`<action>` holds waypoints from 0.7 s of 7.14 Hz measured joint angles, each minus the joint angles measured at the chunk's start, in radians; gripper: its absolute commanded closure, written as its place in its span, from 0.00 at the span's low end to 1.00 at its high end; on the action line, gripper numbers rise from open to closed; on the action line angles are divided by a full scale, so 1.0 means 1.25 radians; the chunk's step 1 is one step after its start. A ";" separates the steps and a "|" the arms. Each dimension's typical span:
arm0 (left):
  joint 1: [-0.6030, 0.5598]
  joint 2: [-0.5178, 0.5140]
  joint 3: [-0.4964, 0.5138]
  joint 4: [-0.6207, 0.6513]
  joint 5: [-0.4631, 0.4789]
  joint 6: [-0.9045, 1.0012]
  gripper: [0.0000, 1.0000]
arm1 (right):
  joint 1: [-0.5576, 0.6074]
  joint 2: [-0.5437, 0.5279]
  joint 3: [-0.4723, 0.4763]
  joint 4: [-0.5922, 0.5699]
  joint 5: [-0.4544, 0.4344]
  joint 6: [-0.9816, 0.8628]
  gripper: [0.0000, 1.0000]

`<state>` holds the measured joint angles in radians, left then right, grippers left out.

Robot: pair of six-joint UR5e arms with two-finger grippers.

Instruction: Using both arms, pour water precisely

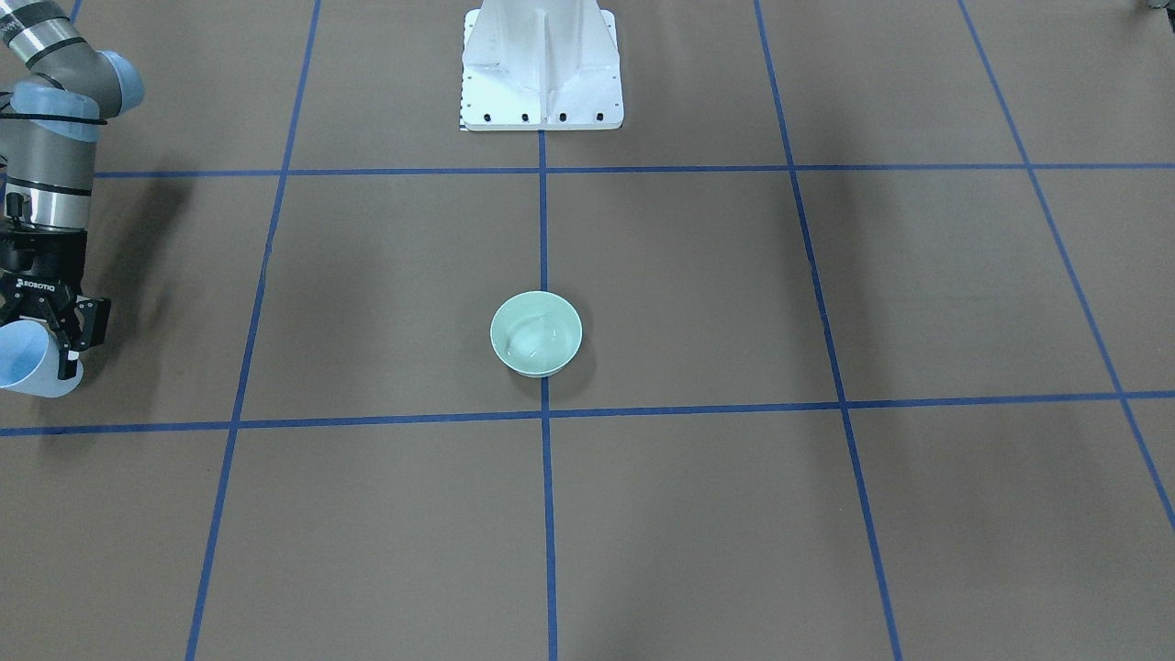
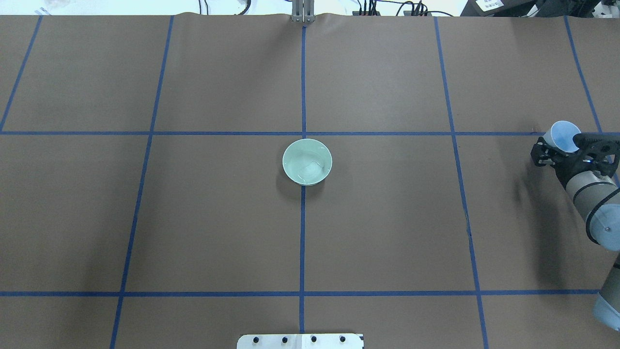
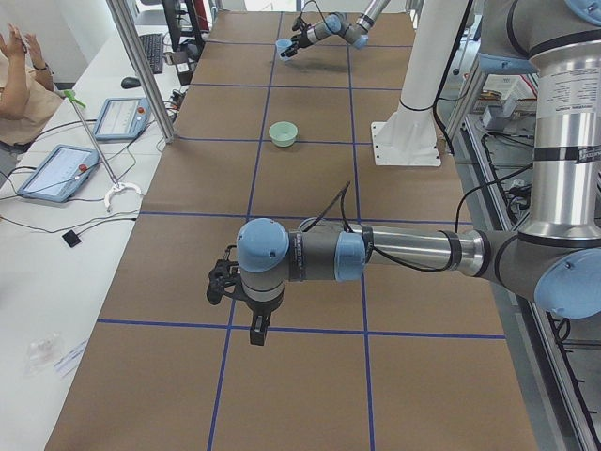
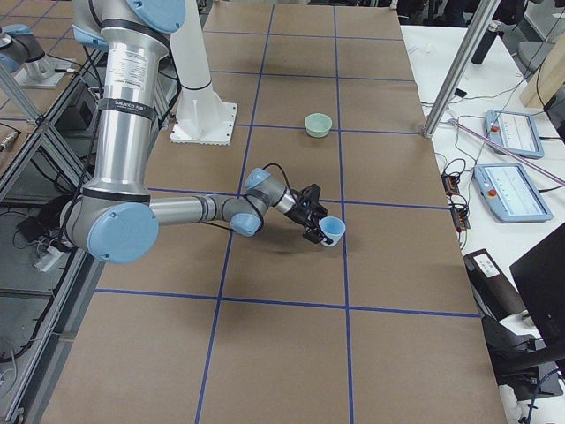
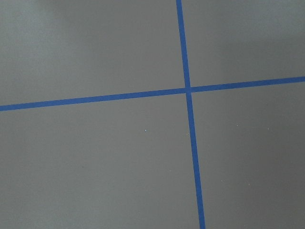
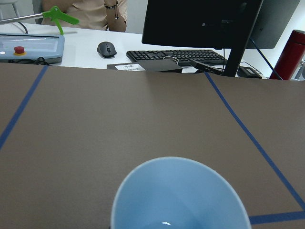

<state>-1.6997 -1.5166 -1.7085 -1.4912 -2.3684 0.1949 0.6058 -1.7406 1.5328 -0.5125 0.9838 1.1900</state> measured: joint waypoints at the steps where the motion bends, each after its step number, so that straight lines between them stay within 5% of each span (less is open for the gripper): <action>1: 0.000 -0.001 0.000 0.000 0.000 0.000 0.00 | -0.002 0.000 -0.030 0.034 -0.003 -0.002 0.52; 2: 0.000 -0.001 0.000 0.000 0.000 0.000 0.00 | -0.003 0.002 -0.042 0.048 -0.005 -0.002 0.01; 5: 0.000 -0.001 0.000 0.000 0.000 0.000 0.00 | -0.003 0.006 -0.049 0.092 -0.005 0.008 0.00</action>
<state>-1.6996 -1.5173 -1.7088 -1.4910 -2.3684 0.1948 0.6016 -1.7325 1.4713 -0.3971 0.9772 1.2002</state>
